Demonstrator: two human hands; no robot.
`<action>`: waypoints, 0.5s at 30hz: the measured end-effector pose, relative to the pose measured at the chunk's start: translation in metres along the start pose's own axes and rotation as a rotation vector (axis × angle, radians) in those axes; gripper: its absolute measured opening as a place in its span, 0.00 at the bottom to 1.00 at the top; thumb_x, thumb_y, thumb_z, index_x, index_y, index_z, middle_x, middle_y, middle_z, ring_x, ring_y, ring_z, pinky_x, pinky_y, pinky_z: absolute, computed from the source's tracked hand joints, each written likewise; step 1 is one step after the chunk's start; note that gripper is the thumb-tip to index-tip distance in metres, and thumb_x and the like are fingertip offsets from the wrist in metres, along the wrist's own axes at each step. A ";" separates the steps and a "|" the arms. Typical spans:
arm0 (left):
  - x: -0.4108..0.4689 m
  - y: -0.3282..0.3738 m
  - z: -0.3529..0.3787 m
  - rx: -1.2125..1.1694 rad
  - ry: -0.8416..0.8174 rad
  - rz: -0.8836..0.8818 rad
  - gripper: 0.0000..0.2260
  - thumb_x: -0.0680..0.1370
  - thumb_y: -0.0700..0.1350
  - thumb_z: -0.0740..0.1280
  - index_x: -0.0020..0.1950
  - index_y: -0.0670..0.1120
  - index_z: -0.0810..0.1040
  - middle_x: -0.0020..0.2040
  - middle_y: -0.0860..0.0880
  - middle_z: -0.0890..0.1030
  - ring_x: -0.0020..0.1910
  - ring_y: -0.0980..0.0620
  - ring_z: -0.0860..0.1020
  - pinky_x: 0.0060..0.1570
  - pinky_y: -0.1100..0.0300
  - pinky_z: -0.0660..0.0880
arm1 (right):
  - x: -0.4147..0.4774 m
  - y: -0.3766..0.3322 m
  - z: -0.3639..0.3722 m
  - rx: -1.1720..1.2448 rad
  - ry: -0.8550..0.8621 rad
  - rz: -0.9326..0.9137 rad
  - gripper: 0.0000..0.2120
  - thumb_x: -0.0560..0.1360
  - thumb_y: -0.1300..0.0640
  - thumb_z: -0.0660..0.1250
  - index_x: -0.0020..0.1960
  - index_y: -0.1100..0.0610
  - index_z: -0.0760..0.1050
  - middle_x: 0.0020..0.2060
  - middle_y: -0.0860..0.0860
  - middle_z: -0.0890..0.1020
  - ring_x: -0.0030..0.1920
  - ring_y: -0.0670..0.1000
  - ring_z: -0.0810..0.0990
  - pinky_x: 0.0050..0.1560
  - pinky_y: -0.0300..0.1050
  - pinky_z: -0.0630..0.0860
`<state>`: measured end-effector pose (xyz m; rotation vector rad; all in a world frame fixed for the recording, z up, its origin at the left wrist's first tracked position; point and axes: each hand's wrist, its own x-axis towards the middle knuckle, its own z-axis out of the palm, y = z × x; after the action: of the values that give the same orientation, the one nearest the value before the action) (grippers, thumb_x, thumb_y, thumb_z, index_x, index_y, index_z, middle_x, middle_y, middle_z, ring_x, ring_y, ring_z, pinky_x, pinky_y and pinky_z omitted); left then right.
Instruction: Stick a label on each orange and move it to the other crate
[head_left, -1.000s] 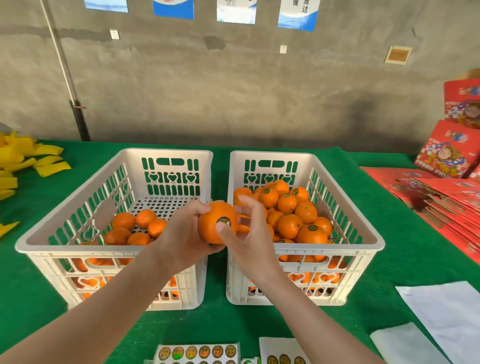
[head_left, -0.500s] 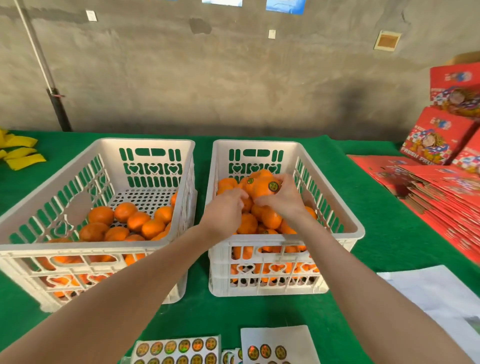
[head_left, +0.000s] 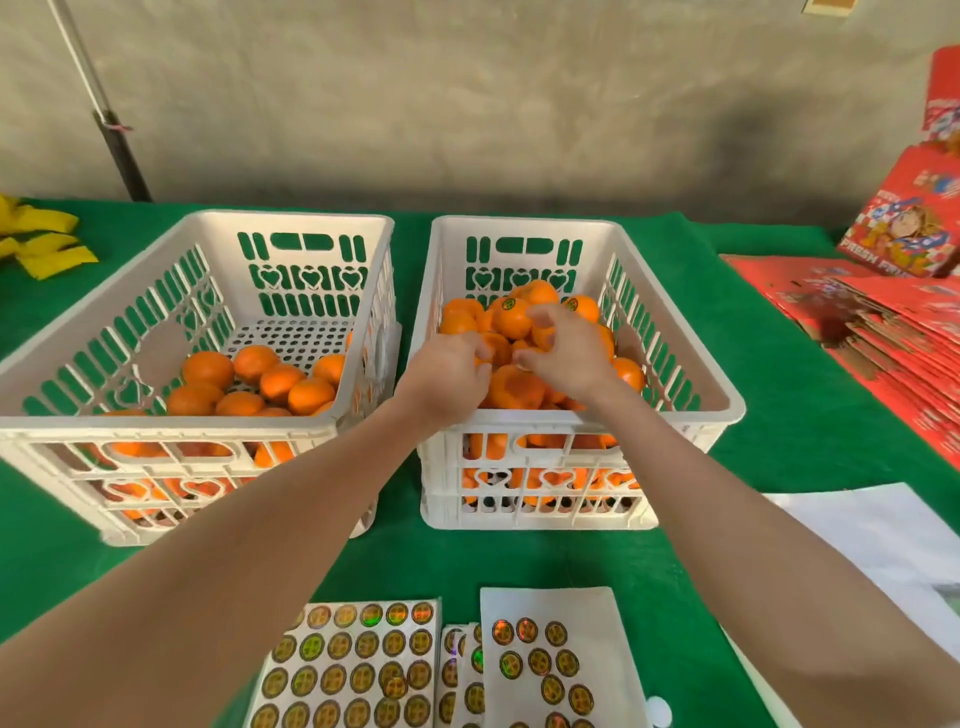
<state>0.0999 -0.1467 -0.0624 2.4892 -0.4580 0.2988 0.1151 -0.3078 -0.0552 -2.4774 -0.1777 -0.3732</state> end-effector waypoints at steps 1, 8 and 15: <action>-0.001 0.000 0.000 0.011 0.016 0.009 0.08 0.78 0.42 0.62 0.53 0.41 0.78 0.33 0.53 0.71 0.40 0.49 0.75 0.39 0.59 0.67 | -0.015 -0.009 -0.007 0.167 0.204 -0.083 0.13 0.72 0.57 0.70 0.55 0.61 0.76 0.49 0.53 0.80 0.45 0.47 0.77 0.42 0.33 0.71; -0.013 0.009 0.001 0.144 0.098 0.064 0.11 0.80 0.43 0.58 0.53 0.39 0.79 0.34 0.46 0.77 0.34 0.47 0.75 0.34 0.53 0.72 | -0.146 0.007 0.029 0.034 -0.631 -0.145 0.12 0.77 0.58 0.63 0.49 0.68 0.77 0.44 0.57 0.82 0.45 0.49 0.81 0.46 0.44 0.76; -0.049 0.014 0.006 0.027 0.126 0.107 0.09 0.81 0.43 0.60 0.54 0.43 0.78 0.36 0.52 0.75 0.35 0.52 0.74 0.35 0.61 0.66 | -0.170 0.038 0.070 -0.218 -0.957 0.142 0.21 0.73 0.49 0.66 0.56 0.65 0.76 0.51 0.57 0.76 0.57 0.56 0.73 0.57 0.51 0.71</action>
<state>0.0500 -0.1490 -0.0755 2.4586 -0.5390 0.5044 -0.0226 -0.3026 -0.1828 -2.6582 -0.3524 0.9190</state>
